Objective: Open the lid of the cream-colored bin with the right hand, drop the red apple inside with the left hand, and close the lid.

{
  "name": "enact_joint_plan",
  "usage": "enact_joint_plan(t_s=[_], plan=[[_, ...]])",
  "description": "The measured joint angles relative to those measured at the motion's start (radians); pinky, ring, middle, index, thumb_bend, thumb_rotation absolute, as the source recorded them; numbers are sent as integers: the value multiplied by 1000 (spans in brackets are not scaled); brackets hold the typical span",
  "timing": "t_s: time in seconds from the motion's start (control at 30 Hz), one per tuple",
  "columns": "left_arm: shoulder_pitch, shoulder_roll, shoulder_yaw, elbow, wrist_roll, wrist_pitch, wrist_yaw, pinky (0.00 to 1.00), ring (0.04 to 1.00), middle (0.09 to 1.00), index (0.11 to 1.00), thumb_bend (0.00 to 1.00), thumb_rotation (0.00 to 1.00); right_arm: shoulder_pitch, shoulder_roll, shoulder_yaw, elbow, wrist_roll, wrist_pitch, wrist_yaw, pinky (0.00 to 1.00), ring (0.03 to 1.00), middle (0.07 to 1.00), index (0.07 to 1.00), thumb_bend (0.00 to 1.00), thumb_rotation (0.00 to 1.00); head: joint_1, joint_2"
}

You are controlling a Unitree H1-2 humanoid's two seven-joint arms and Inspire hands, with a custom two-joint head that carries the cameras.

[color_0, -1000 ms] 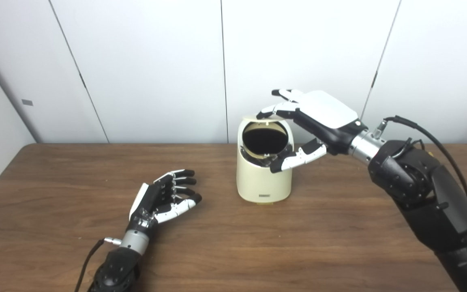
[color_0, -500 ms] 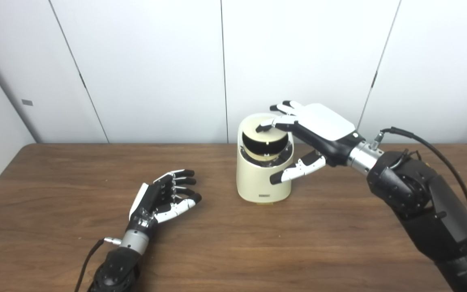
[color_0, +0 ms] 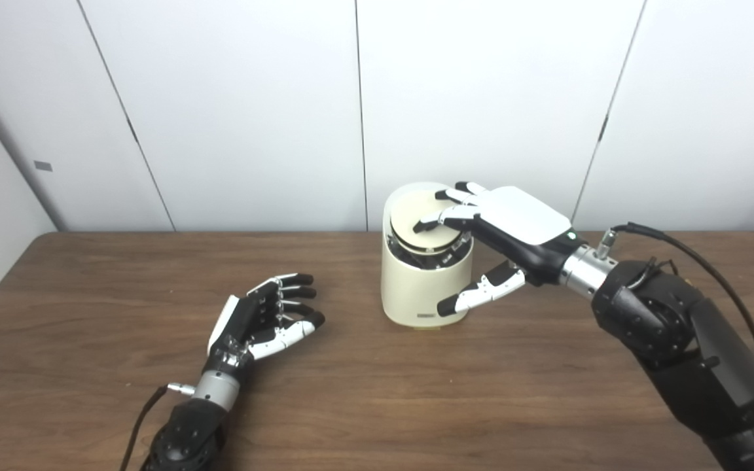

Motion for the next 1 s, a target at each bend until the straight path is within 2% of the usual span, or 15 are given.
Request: enact_joint_plan(t_s=[0.53, 0.83, 1.0], plan=[[0, 0, 1, -1, 0, 3, 0, 460, 607, 702, 741, 686, 157, 20, 0, 1, -32, 6, -1, 32, 1000, 947, 803, 798, 658, 623, 2, 14], [0, 0, 1, -3, 2, 4, 0, 453, 604, 699, 741, 700, 190, 28, 0, 0, -32, 11, -2, 40, 996, 946, 795, 793, 673, 617, 3, 20], [3, 0, 4, -15, 4, 17, 0, 457, 603, 696, 737, 690, 164, 28, 0, 0, -32, 11, -2, 43, 1000, 950, 798, 796, 671, 609, 2, 21]])
